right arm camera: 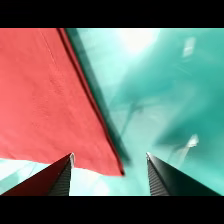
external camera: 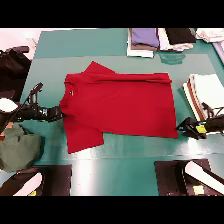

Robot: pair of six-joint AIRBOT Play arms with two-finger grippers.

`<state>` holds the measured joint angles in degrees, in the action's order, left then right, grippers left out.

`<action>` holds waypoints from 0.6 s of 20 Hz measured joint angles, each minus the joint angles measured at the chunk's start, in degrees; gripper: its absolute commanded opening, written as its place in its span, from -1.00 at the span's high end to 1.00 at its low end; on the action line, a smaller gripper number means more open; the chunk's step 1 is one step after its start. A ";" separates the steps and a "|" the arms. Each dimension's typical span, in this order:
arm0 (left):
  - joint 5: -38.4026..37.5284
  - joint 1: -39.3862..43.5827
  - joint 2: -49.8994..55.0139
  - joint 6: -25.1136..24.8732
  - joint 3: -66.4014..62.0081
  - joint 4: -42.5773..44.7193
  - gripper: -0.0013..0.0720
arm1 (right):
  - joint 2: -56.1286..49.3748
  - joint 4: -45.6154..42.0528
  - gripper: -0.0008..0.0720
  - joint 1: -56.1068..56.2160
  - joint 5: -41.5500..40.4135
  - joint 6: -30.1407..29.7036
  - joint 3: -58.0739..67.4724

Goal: Fold the shirts.

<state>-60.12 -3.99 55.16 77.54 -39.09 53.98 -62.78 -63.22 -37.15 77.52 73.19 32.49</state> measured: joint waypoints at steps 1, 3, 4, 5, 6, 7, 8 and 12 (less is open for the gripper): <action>0.00 0.00 -0.02 -0.02 -0.02 0.00 0.90 | -0.96 1.25 0.02 1.49 -0.09 -0.33 -0.76; -0.04 -0.02 -0.04 0.00 -0.07 0.00 0.90 | -2.49 1.62 0.56 5.11 -1.68 -0.66 -1.66; -0.17 0.00 -0.04 0.00 -0.09 0.00 0.90 | -2.89 2.14 0.85 7.06 -2.32 -0.90 -1.97; -0.37 0.00 -0.04 0.00 -0.22 0.00 0.90 | -2.84 2.01 0.93 9.09 -3.10 -0.96 -1.99; -0.76 0.00 -0.04 0.00 -0.63 0.02 0.91 | -2.32 2.01 0.93 10.88 -3.67 -1.03 -1.66; -1.22 0.00 -0.15 0.00 -1.55 0.04 0.91 | -1.27 1.33 0.93 12.68 -4.44 -1.16 -0.83; -1.84 0.00 -0.52 0.00 -2.84 0.07 0.91 | 0.22 0.63 0.93 13.86 -5.57 -1.25 0.68; -3.54 0.00 -5.70 1.16 -13.86 1.42 0.90 | 8.94 1.53 0.93 16.85 -3.63 -1.25 13.27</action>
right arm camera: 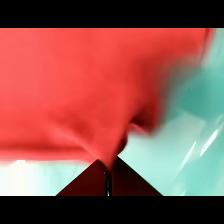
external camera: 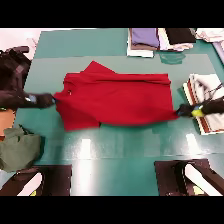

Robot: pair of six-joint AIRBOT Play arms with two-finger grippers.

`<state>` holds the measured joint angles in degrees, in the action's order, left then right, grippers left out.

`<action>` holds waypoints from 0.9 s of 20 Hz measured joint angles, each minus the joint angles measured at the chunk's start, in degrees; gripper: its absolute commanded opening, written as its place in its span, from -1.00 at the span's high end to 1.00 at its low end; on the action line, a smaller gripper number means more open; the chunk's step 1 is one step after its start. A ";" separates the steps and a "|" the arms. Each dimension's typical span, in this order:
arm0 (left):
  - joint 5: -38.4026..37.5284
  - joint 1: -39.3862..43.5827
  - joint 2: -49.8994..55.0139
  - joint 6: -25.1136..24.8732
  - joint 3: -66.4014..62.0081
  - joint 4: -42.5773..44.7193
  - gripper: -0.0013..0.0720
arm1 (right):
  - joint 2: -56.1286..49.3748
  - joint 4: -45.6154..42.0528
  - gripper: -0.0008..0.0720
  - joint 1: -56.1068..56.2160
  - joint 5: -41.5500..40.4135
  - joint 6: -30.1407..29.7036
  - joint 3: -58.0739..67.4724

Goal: Fold the shirts.

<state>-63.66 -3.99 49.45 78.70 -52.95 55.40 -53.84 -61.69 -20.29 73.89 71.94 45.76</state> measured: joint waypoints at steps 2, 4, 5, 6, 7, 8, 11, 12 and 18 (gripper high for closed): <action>-0.57 0.00 -3.52 1.01 -9.03 1.29 0.90 | 4.76 0.59 0.93 0.68 0.46 -0.02 9.75; -0.87 0.00 -6.56 1.66 -19.63 2.19 0.90 | 8.70 0.44 0.93 0.83 -0.83 0.00 19.65; -0.96 0.00 -7.74 1.86 -25.40 2.51 0.91 | 10.19 0.48 0.93 0.94 -1.25 0.00 24.28; -1.16 0.00 -8.48 2.08 -30.73 2.60 0.91 | 11.45 0.31 0.93 0.98 -1.75 0.00 28.79; -1.29 0.00 -9.07 2.40 -36.46 2.75 0.90 | 12.52 0.02 0.93 1.03 -2.27 0.04 33.48; -1.51 -0.02 -9.53 2.73 -41.40 3.02 0.91 | 13.29 -0.55 0.93 1.09 -2.60 0.28 37.81; -1.90 0.00 -10.19 3.89 -53.55 4.39 0.91 | 13.68 -2.62 0.94 1.09 -2.69 1.75 48.35; -1.92 0.00 -10.36 4.39 -56.02 5.68 0.91 | 13.27 -2.99 0.94 1.09 -2.34 2.29 51.47; -6.08 0.02 -6.05 7.26 -56.22 12.52 0.90 | 4.52 -3.89 0.94 1.11 5.05 6.12 64.48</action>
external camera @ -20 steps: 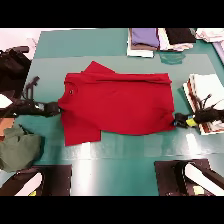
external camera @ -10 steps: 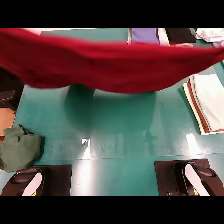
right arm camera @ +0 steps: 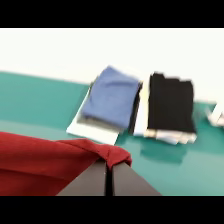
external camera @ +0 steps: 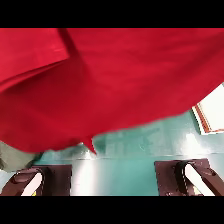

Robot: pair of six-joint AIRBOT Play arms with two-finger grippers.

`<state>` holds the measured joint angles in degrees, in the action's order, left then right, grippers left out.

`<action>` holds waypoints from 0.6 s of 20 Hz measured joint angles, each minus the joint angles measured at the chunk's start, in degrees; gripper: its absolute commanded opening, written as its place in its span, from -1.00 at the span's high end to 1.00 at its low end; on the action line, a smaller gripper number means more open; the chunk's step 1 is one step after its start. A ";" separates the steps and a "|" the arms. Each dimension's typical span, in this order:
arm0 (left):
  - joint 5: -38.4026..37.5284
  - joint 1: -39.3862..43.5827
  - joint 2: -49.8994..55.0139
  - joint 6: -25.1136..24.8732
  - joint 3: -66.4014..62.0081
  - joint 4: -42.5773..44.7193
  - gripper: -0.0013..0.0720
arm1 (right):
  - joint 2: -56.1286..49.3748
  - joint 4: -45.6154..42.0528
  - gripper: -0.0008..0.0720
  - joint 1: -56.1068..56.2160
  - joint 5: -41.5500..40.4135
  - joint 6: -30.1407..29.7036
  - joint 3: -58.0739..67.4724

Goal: Fold the shirts.

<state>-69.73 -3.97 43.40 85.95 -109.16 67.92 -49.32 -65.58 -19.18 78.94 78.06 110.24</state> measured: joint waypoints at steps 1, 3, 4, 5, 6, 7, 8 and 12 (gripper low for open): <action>-1.05 0.00 2.01 0.17 2.19 0.17 0.90 | -1.95 -0.04 0.94 0.04 1.51 0.52 0.48; -2.08 0.00 6.67 0.37 7.43 -0.57 0.90 | -6.14 -0.22 0.94 0.55 3.76 1.18 -0.92; -2.34 0.00 9.25 0.35 10.23 -1.38 0.90 | -8.50 -0.39 0.94 1.01 4.50 1.38 -2.80; -2.40 0.00 12.35 0.11 13.33 -2.38 0.90 | -10.95 -0.59 0.94 1.49 4.92 1.57 -5.31; -2.36 0.00 15.43 -0.39 16.13 -3.08 0.90 | -13.16 -0.68 0.94 2.01 5.27 1.77 -8.00; -1.88 -0.02 18.86 -1.11 18.93 -4.00 0.90 | -15.58 -0.66 0.94 2.58 5.09 1.79 -11.15; -0.59 -0.02 22.56 -1.84 21.35 -4.94 0.90 | -18.12 -0.70 0.94 2.93 4.35 1.88 -14.14; 5.25 -0.02 36.37 -3.39 26.01 -7.17 0.90 | -28.92 -0.46 0.94 3.65 -0.74 2.51 -22.82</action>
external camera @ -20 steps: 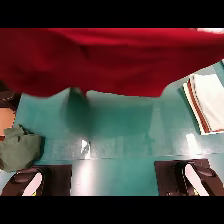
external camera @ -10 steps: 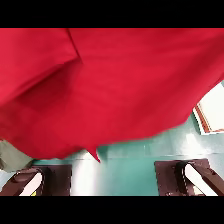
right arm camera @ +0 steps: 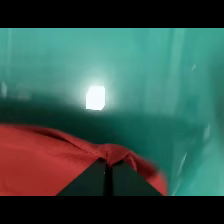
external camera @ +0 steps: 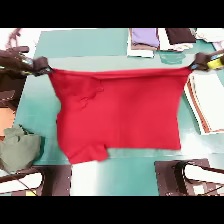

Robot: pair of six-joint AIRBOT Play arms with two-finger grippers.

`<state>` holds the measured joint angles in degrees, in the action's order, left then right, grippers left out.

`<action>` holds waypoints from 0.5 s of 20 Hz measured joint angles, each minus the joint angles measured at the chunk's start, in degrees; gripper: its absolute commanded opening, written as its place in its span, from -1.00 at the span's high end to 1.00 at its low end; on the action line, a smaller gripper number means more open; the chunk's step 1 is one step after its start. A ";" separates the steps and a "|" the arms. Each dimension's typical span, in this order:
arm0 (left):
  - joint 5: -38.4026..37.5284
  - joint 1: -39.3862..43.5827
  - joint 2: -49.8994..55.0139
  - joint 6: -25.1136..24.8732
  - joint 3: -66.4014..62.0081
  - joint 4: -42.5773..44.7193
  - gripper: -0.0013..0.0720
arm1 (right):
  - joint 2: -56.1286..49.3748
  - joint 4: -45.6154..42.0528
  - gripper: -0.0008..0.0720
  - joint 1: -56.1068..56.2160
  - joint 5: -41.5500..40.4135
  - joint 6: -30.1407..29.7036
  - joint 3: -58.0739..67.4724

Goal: Fold the shirts.

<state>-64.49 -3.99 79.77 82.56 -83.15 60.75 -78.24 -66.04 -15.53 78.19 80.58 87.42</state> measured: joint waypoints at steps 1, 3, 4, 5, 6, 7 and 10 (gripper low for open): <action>1.75 0.00 2.60 -0.39 0.48 -0.87 0.90 | -2.36 0.11 0.94 0.02 -1.27 0.15 -0.68; 5.57 0.00 6.45 -1.09 1.05 -2.84 0.90 | -6.82 0.90 0.94 0.11 -3.34 0.35 -0.48; 6.58 0.00 7.69 -1.36 1.20 -3.48 0.90 | -8.57 1.25 0.94 0.13 -4.02 0.39 0.31; 7.17 0.00 8.41 -1.66 1.11 -4.02 0.90 | -9.70 1.62 0.94 0.15 -4.57 0.46 1.16; 7.02 0.00 9.11 -2.12 0.92 -4.24 0.90 | -10.60 1.73 0.94 0.22 -4.76 0.48 1.90; 5.70 0.00 9.60 -2.60 0.79 -4.11 0.90 | -11.04 1.55 0.94 0.28 -4.81 0.48 2.36; 0.28 0.79 10.38 -3.96 1.05 -1.66 0.90 | -10.12 -1.44 0.93 0.70 -4.81 0.46 0.37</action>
<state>-64.20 -3.20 90.15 78.61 -82.11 59.09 -88.36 -67.48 -14.83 73.38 81.03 87.79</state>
